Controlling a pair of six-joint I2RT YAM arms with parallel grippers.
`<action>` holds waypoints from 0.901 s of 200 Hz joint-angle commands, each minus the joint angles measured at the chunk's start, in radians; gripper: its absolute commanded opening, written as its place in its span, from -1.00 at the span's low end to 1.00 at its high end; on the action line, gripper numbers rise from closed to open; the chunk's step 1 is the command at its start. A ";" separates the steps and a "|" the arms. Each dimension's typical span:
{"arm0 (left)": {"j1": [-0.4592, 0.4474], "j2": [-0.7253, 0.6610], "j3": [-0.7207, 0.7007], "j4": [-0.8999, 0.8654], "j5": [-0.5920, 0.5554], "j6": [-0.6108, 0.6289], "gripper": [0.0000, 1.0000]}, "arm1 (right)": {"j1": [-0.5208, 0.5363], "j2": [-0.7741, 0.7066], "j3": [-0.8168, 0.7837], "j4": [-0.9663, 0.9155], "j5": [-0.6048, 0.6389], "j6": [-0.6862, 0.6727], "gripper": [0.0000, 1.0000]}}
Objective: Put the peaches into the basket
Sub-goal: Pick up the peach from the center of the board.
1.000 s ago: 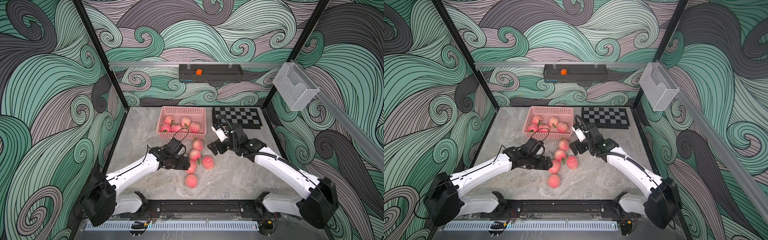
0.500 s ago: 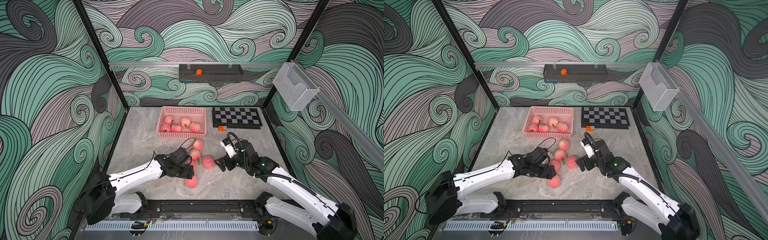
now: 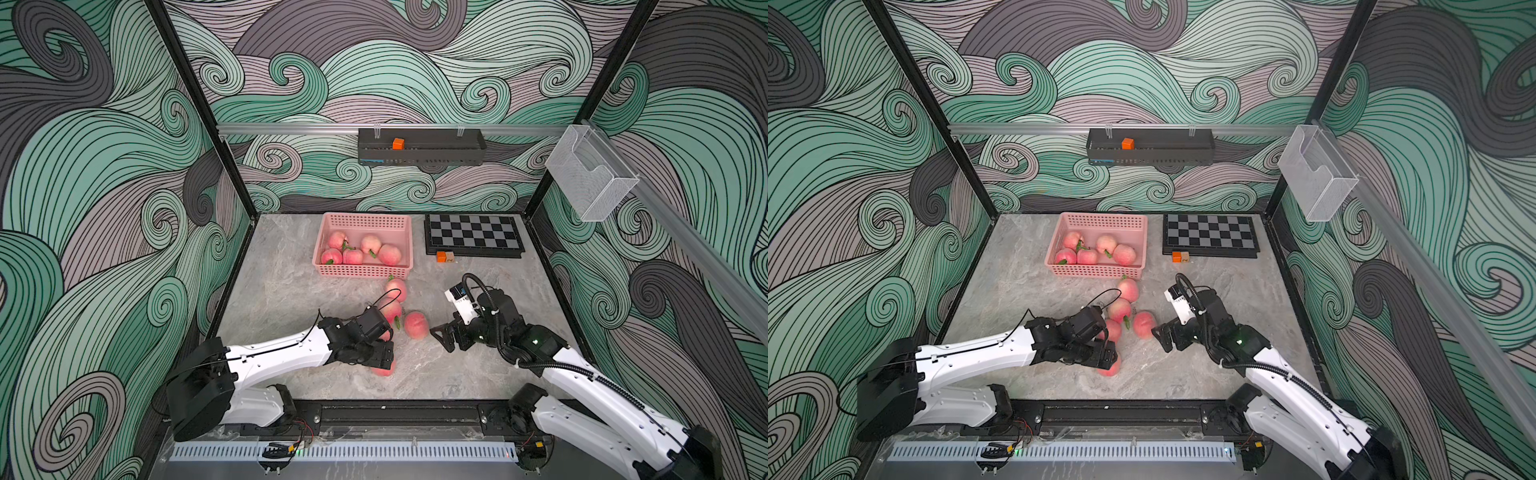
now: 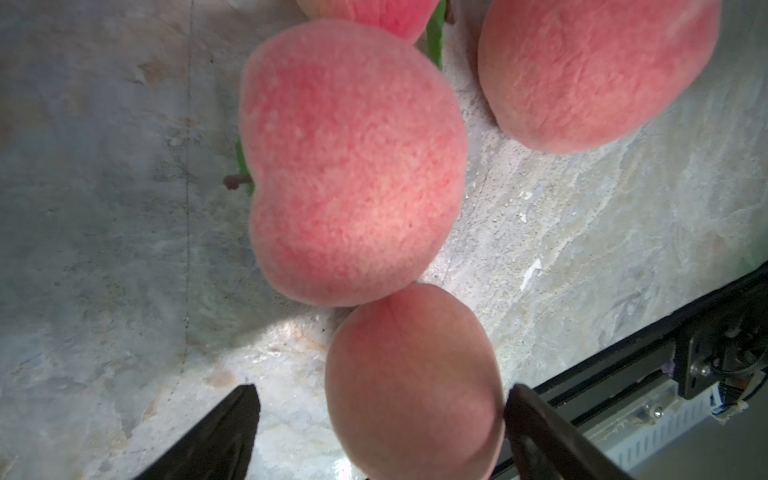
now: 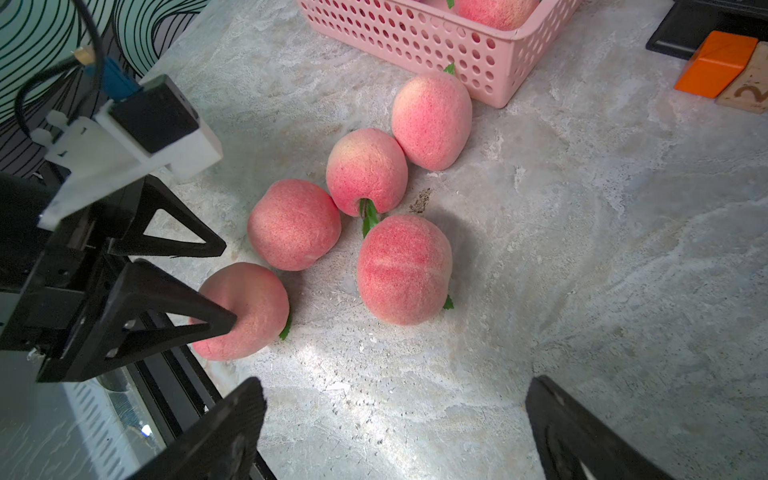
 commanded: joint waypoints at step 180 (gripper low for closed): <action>-0.044 0.085 0.007 -0.013 -0.040 -0.032 0.71 | 0.004 -0.028 -0.023 0.047 -0.010 -0.010 0.98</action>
